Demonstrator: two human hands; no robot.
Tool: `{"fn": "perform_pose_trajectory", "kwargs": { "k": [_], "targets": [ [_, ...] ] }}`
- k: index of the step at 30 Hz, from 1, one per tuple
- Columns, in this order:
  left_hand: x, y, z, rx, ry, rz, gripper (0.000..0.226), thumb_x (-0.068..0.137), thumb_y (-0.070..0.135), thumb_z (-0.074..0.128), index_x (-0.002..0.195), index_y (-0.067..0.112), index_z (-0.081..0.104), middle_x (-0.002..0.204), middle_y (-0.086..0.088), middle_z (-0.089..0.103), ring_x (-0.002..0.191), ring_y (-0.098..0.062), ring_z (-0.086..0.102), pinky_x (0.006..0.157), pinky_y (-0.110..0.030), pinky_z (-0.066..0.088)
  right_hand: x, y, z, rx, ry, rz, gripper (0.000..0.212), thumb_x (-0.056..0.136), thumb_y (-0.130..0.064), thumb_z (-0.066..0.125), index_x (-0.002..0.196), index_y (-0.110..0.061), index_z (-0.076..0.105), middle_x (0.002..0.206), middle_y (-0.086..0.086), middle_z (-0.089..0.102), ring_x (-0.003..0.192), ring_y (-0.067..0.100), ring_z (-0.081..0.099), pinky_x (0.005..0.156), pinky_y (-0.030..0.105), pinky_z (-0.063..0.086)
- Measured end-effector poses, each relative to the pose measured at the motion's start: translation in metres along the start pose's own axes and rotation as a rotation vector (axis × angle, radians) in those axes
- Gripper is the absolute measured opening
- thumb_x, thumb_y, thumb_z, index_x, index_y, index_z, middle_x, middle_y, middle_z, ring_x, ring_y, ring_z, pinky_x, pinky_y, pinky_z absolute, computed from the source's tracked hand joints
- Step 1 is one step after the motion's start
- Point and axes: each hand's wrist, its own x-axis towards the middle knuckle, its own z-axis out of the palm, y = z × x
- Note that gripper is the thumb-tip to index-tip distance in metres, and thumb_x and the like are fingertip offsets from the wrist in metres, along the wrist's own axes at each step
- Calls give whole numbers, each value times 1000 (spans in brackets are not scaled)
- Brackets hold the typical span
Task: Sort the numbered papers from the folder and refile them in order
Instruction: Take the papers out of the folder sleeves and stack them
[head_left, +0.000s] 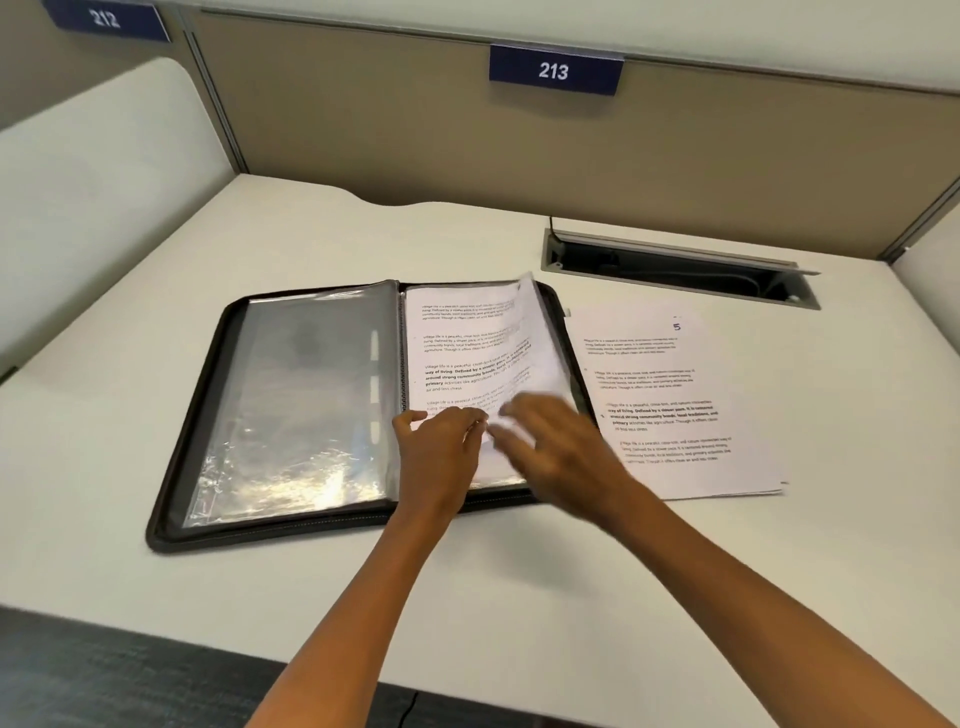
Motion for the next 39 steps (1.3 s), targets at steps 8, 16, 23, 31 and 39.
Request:
{"fn": "perform_pose_trajectory", "kwargs": {
  "k": [8,16,23,31,39],
  "targets": [
    [3,-7,0,-14,30,-44,13,91,22,61,98,20,71,97,5,73,87,-14,65,84,-25,22,-17,-2,14,-155,-534,-19,57,64,-9,75,117,3,60,128,24,57,112,33,59,89,38,53],
    [-5,9,0,-35,-19,-29,16,94,21,57,100,18,71,99,1,72,92,-14,60,87,-26,23,-5,-33,49,-449,-573,63,45,72,-20,60,115,-7,67,106,14,69,96,26,63,90,33,46],
    [-7,5,-1,-14,-106,-43,19,95,23,54,107,20,68,104,3,71,97,-13,61,94,-30,25,4,-23,44,-412,-495,116,22,60,-10,59,78,-9,73,53,2,60,66,24,62,89,40,48],
    [-26,-9,-2,-26,-119,-5,27,94,34,51,110,19,66,110,4,65,100,-13,61,93,-37,40,-22,-25,29,-253,-262,119,28,73,7,41,64,-10,62,56,4,54,55,23,52,52,30,43],
    [-60,-35,-6,-64,6,-315,20,88,15,62,108,14,65,113,-6,50,105,-23,48,87,-46,48,-82,-56,8,-150,-201,172,27,64,13,47,63,-11,58,62,4,54,63,26,55,73,32,39]
  ]
}}
